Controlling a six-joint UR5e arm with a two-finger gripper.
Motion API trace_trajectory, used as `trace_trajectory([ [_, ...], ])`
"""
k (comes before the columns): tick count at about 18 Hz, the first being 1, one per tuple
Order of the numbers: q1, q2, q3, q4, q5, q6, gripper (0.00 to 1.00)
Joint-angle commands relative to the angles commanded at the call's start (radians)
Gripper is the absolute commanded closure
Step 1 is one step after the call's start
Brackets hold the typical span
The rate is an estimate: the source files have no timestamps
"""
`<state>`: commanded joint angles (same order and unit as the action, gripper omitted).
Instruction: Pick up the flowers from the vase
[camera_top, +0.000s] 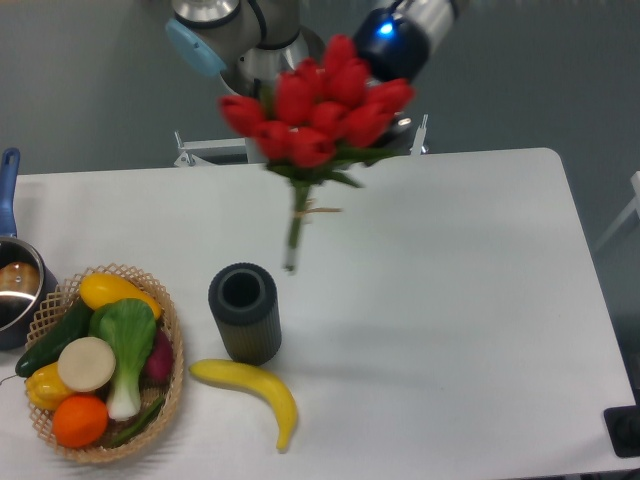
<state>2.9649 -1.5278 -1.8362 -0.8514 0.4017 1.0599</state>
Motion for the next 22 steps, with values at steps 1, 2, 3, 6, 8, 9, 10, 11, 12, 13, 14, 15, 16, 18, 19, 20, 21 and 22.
trace_trajectory([
  [1, 0.019, -0.015, 0.0, 0.002, 0.026, 0.003, 0.61],
  [2, 0.034, -0.028, 0.011, 0.003, 0.061, 0.006, 0.61],
  [3, 0.052, -0.032, 0.029, 0.0, 0.095, 0.012, 0.61],
  [6, 0.085, -0.074, 0.072, -0.003, 0.152, 0.012, 0.61],
  [8, 0.112, -0.094, 0.093, -0.002, 0.161, 0.015, 0.61],
  [9, 0.115, -0.106, 0.106, -0.003, 0.161, 0.015, 0.61],
  [10, 0.118, -0.121, 0.112, -0.003, 0.161, 0.014, 0.61],
  [11, 0.118, -0.136, 0.115, -0.003, 0.163, 0.014, 0.61],
  [12, 0.12, -0.147, 0.115, 0.0, 0.163, 0.015, 0.61],
  [13, 0.118, -0.149, 0.117, 0.0, 0.163, 0.015, 0.61],
  [14, 0.118, -0.153, 0.123, -0.002, 0.161, 0.014, 0.61],
  [15, 0.118, -0.157, 0.121, 0.002, 0.16, 0.015, 0.61],
  [16, 0.123, -0.157, 0.124, -0.001, 0.16, 0.015, 0.61],
  [18, 0.125, -0.157, 0.115, -0.002, 0.16, 0.014, 0.61],
  [19, 0.125, -0.157, 0.114, -0.002, 0.16, 0.014, 0.61],
  [20, 0.125, -0.157, 0.109, -0.002, 0.158, 0.014, 0.61],
  [21, 0.125, -0.155, 0.104, -0.002, 0.157, 0.012, 0.61],
  [22, 0.123, -0.155, 0.103, 0.0, 0.155, 0.012, 0.61],
])
